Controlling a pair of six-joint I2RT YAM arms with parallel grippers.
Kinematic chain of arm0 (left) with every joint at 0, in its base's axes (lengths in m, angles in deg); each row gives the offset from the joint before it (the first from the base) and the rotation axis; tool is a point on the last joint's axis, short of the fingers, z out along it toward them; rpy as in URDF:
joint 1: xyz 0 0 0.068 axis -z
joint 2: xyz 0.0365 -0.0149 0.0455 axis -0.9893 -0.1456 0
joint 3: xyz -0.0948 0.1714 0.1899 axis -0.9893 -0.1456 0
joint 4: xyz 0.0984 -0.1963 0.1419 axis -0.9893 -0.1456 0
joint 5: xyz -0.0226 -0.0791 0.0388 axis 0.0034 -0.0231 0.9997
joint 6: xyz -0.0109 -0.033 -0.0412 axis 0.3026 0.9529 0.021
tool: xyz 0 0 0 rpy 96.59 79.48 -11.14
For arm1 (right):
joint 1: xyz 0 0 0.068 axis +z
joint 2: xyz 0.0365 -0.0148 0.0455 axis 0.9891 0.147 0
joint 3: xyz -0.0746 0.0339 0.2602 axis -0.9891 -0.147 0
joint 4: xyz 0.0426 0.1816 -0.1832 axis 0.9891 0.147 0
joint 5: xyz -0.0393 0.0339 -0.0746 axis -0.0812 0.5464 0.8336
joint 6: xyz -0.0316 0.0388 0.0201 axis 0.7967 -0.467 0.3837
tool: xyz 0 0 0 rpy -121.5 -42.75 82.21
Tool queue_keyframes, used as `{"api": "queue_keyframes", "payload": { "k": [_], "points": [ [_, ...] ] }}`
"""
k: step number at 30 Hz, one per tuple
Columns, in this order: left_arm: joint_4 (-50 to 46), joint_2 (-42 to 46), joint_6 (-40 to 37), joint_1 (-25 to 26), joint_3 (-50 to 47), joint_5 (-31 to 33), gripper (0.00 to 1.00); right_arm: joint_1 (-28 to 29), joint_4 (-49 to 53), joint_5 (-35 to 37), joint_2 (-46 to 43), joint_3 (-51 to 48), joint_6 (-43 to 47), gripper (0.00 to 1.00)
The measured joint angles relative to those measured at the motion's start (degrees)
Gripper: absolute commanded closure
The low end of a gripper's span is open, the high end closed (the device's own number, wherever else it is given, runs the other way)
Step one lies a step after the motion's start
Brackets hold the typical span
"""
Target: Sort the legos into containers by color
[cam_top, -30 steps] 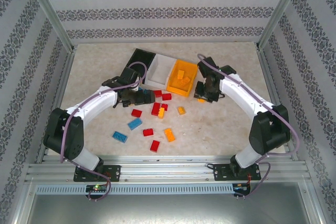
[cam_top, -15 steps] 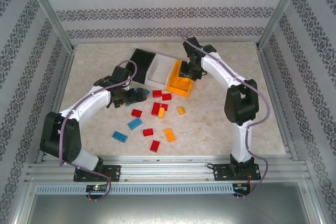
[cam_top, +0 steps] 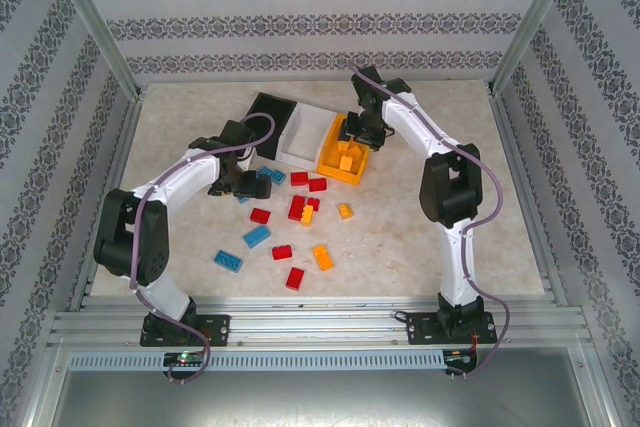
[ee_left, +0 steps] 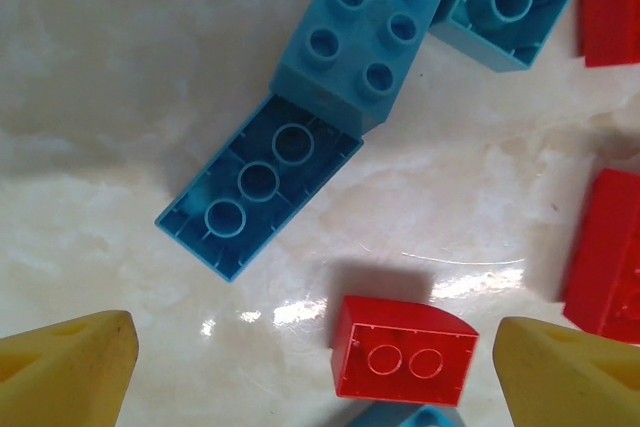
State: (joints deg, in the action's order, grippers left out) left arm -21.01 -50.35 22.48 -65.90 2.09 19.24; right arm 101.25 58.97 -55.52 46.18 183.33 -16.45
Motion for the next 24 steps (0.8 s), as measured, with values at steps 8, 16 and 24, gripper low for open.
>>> {"api": "queue_keyframes", "payload": {
  "k": [8, 16, 24],
  "points": [
    [0.28, -4.92, -9.16, 0.00, 1.64, 2.75, 0.14, 0.33, 0.55, 0.00, -6.29, -4.17, -1.25, 0.39],
    [2.38, -10.67, -12.26, -0.17, 3.21, 4.07, 0.20, 1.86, 0.74, 0.00, -16.79, -12.41, -3.41, 0.39],
    [4.39, -14.40, -12.66, -1.51, 5.14, 2.71, 0.43, 2.23, 1.57, 0.00, -18.71, -16.48, -4.15, 0.39]
  ]
}}
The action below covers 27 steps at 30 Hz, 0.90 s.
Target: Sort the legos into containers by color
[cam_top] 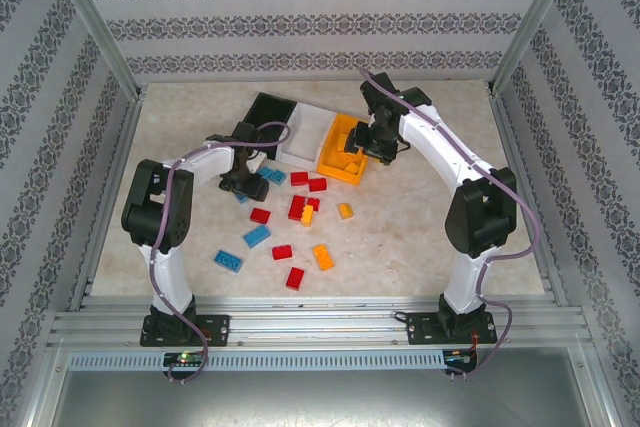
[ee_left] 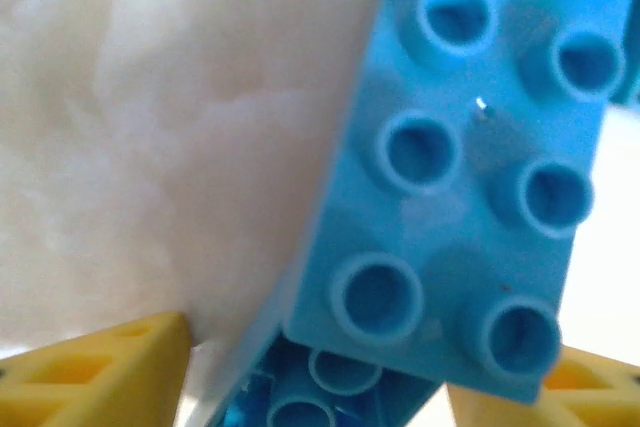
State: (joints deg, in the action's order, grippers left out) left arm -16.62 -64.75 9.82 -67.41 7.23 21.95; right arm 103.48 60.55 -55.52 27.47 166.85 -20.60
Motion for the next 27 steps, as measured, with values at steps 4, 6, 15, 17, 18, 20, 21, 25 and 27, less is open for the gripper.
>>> {"api": "queue_keyframes", "payload": {
  "k": [4, 6, 15, 17, 18, 20, 21, 25, 27],
  "points": [
    [0.33, -0.11, 0.22, -0.09, 0.02, -0.15, 0.67, 0.09, 0.11, 0.00, 0.00, -0.02, 0.02, 0.39],
    [0.42, 0.11, 0.22, -0.11, -0.04, -0.17, 0.72, 0.09, 0.11, -0.02, 0.02, 0.02, 0.02, 0.39],
    [-2.86, 7.15, 3.23, -0.22, -6.60, 1.36, 0.73, 1.62, -0.68, -0.85, 3.85, 3.06, 0.04, 0.39],
    [-5.18, 11.19, 5.05, -0.59, -7.58, 1.31, 0.73, 1.99, -1.03, -1.29, 4.83, 3.06, 0.02, 0.39],
    [-6.05, 13.03, 5.97, -1.03, -7.58, 1.20, 0.73, 2.19, -1.14, -1.49, 5.16, 3.06, 0.02, 0.39],
    [-6.78, 17.27, 8.13, -2.78, -7.41, 0.07, 0.73, 2.58, -1.49, -1.84, 5.55, 3.06, 0.02, 0.39],
    [-7.30, 18.75, 9.14, -3.78, -6.86, -0.59, 0.73, 2.67, -1.60, -1.95, 5.57, 3.06, 0.02, 0.39],
    [-8.09, 18.91, 12.68, -6.29, 0.04, -4.46, 0.73, 2.97, -2.58, -2.10, 5.40, 2.10, 0.04, 0.39],
    [-7.61, 15.74, 14.80, -6.45, 6.12, -7.69, 0.73, 2.97, -3.13, -1.84, 4.20, -0.81, 0.07, 0.39]
  ]
}}
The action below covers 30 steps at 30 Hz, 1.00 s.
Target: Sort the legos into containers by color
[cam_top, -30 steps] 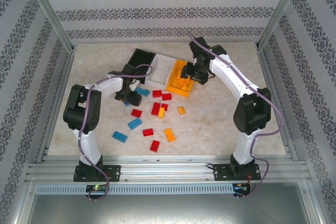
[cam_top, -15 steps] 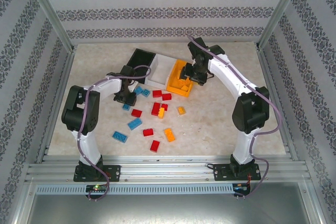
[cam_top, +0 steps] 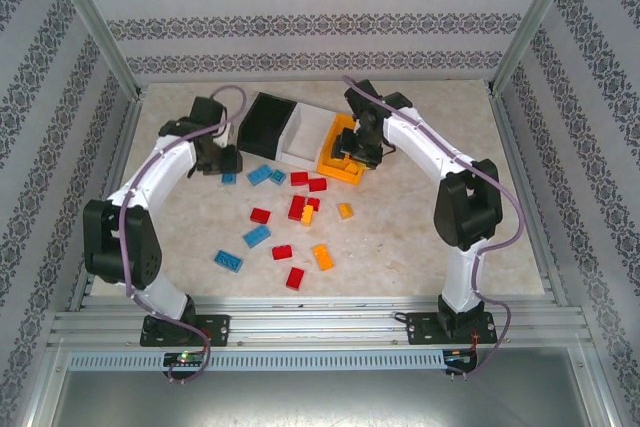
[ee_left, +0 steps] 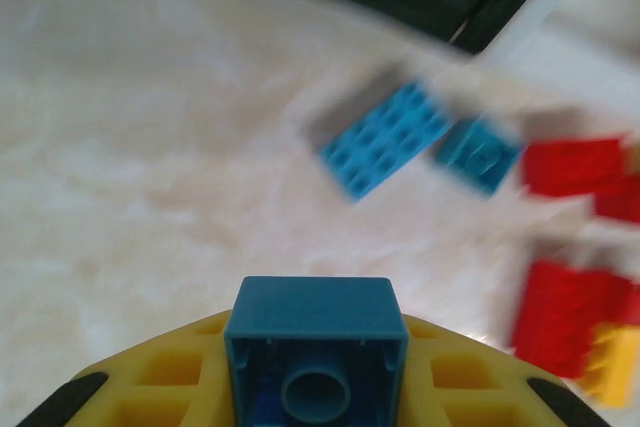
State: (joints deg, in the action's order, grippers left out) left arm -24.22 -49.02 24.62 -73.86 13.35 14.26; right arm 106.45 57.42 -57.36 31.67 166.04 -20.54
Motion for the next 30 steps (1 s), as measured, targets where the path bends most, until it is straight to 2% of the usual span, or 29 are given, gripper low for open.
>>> {"api": "queue_keyframes", "payload": {
  "k": [7, 11, 15, 25, 30],
  "points": [
    [3.34, -15.78, 5.49, 0.00, 19.32, -7.56, 0.73, -0.85, -0.28, 1.27, -10.78, -14.05, -0.04, 0.39],
    [3.17, -26.51, 6.01, 0.00, 31.50, -7.98, 0.73, -2.97, -0.42, 1.62, -16.92, -20.28, -0.04, 0.38],
    [2.34, -33.70, 6.01, 0.00, 39.95, -7.72, 0.73, -4.72, -0.42, 1.62, -18.40, -22.38, 0.00, 0.38],
    [-0.04, -39.12, 6.01, 0.04, 45.35, -6.32, 0.69, -5.57, -0.15, 1.40, -14.93, -19.61, 0.87, 0.36],
    [-0.92, -39.95, 6.01, 0.04, 45.35, -5.81, 0.63, -5.57, -0.13, 1.18, -12.90, -18.23, 1.33, 0.37]
  ]
}}
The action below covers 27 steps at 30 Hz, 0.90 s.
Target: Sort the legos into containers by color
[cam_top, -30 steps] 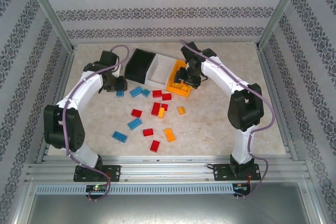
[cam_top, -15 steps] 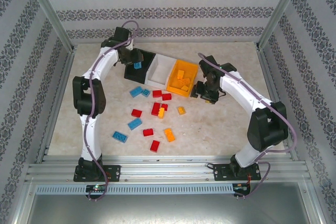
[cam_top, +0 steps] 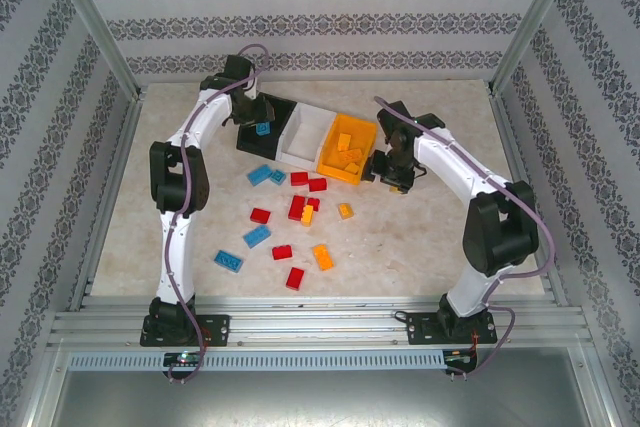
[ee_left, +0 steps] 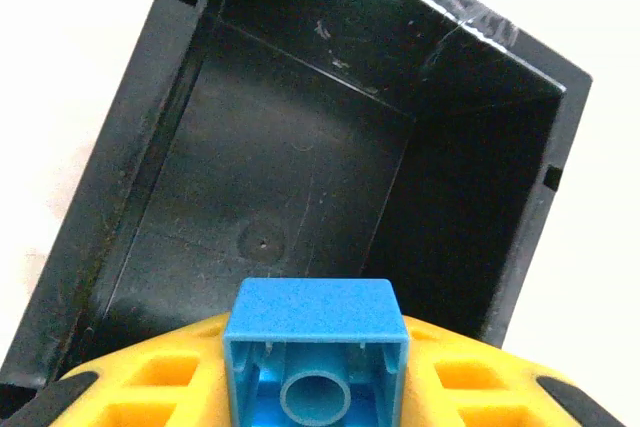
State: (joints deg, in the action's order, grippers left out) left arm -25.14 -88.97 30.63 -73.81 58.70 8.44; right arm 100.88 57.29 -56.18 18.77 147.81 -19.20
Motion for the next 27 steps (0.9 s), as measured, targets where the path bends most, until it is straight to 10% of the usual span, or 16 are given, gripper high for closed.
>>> {"api": "queue_keyframes", "payload": {
  "k": [11, 27],
  "points": [
    [-0.68, 2.58, -0.72, 0.07, -4.48, 0.26, 0.47, 0.90, -0.13, -0.87, 2.67, 3.50, 0.37, 0.36],
    [-0.42, 26.95, -18.03, 4.22, -36.92, -0.37, 0.34, 7.45, -2.86, -1.51, 4.35, 3.67, -1.20, 0.36]
  ]
}}
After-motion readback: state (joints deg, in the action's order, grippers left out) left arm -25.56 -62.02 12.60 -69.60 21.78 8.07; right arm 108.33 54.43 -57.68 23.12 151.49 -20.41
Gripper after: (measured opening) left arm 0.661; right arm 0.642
